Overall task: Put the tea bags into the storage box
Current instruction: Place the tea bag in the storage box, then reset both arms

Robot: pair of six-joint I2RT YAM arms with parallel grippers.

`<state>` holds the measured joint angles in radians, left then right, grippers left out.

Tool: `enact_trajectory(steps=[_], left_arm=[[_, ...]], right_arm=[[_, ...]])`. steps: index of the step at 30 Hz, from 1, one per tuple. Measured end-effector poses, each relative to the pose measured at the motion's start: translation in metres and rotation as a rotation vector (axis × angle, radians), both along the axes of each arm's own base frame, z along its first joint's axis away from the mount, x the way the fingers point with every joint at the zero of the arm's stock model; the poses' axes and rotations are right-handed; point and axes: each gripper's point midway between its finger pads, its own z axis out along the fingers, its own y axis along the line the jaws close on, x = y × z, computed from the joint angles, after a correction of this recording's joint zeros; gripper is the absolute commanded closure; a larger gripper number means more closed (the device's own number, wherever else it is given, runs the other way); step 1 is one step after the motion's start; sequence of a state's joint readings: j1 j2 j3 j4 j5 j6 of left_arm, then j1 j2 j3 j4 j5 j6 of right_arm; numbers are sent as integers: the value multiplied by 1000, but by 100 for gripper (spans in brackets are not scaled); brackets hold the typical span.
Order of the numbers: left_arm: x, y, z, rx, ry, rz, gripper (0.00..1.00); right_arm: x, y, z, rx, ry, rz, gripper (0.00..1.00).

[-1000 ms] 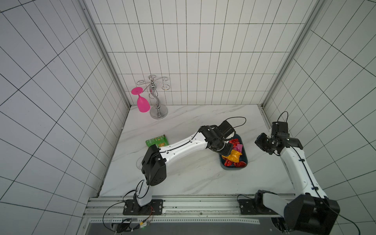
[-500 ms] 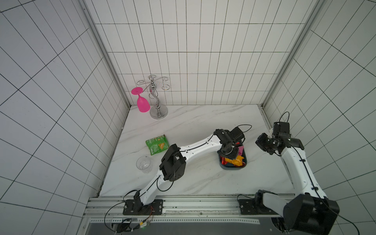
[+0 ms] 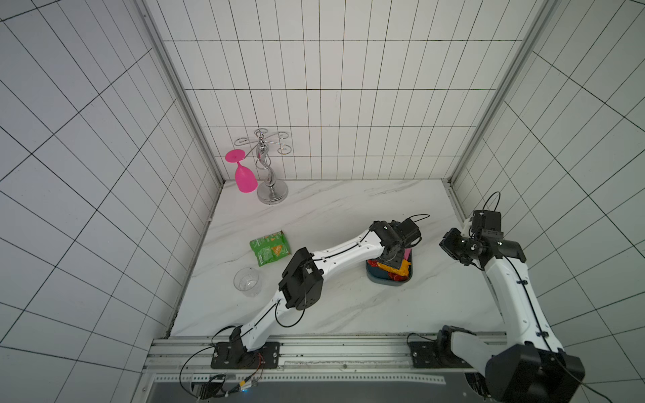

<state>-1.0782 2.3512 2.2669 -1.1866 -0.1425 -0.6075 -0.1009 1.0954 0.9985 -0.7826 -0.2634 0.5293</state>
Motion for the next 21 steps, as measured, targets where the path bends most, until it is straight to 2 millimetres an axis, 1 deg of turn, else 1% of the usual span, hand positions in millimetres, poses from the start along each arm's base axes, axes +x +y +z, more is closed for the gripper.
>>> enact_trajectory(steps=[1, 2, 3, 4, 5, 6, 7, 9, 11, 13, 15, 16, 18, 19, 20, 21], left_arm=[[1, 1, 6, -8, -8, 6, 27], [1, 2, 14, -19, -19, 11, 26], [2, 3, 22, -31, -31, 15, 24], [3, 6, 35, -48, -44, 20, 20], [3, 9, 49, -70, -60, 24, 17], [4, 12, 65, -96, -78, 29, 17], [5, 17, 83, -126, -98, 39, 16], [8, 31, 118, -194, -140, 59, 16], [15, 52, 151, -262, -186, 92, 16], [27, 79, 173, -311, -234, 136, 16], [44, 116, 183, -329, -280, 197, 16], [55, 137, 182, -329, -303, 238, 16], [74, 182, 173, -306, -333, 317, 15], [84, 210, 162, -284, -347, 369, 15], [91, 234, 153, -265, -359, 410, 15], [97, 263, 139, -234, -371, 455, 15]], right_arm=[[0, 0, 0, -2, -1, 1, 79], [1, -1, 0, -11, -5, 2, 72], [3, -3, 0, -18, -10, -1, 61], [6, -5, 0, -30, -20, -5, 50], [11, -8, 0, -50, -35, -8, 45], [15, -12, -2, -73, -48, -9, 36], [19, -16, -5, -101, -63, -9, 30], [28, -25, -14, -158, -82, -7, 29], [37, -35, -24, -234, -110, -8, 29], [44, -44, -37, -303, -149, -6, 29], [47, -50, -50, -357, -183, -5, 29], [47, -53, -57, -383, -199, -5, 28], [50, -57, -63, -416, -228, -8, 24], [53, -59, -64, -432, -249, -11, 22], [57, -61, -65, -446, -267, -15, 21], [62, -62, -65, -457, -287, -23, 17]])
